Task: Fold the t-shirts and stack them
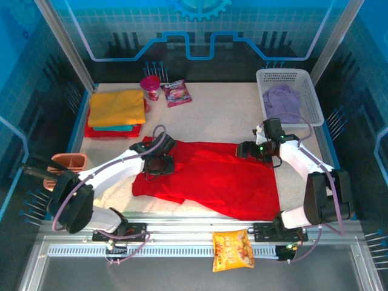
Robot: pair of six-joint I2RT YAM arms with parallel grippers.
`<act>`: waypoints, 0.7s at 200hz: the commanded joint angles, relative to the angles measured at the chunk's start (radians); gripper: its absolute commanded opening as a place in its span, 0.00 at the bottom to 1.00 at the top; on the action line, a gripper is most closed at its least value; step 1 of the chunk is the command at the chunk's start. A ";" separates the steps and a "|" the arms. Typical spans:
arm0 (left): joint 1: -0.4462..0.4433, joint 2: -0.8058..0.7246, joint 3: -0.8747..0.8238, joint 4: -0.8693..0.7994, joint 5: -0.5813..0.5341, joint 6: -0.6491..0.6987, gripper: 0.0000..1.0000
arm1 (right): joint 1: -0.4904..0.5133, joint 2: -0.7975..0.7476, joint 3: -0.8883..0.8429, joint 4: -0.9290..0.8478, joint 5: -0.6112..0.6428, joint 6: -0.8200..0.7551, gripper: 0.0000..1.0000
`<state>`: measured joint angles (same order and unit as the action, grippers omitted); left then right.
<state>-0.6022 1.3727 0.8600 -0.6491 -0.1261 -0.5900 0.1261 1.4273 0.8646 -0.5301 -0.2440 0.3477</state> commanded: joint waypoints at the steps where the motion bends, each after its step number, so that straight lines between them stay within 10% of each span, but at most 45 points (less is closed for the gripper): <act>1: -0.038 -0.033 -0.056 -0.036 -0.052 -0.097 0.35 | 0.014 0.005 0.007 0.006 -0.013 0.012 0.87; 19: -0.047 -0.039 -0.055 -0.065 -0.065 -0.097 0.64 | 0.019 0.006 0.008 0.006 -0.015 0.014 0.87; 40: -0.032 -0.041 0.017 -0.105 -0.118 -0.050 0.72 | 0.030 0.004 0.009 -0.004 0.000 0.014 0.87; 140: 0.192 0.257 0.270 -0.194 -0.040 0.125 0.46 | 0.290 0.040 0.139 -0.048 0.045 -0.061 0.86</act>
<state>-0.4156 1.6047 1.1324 -0.7452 -0.1684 -0.4931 0.3370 1.4361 0.9524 -0.5610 -0.2058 0.3172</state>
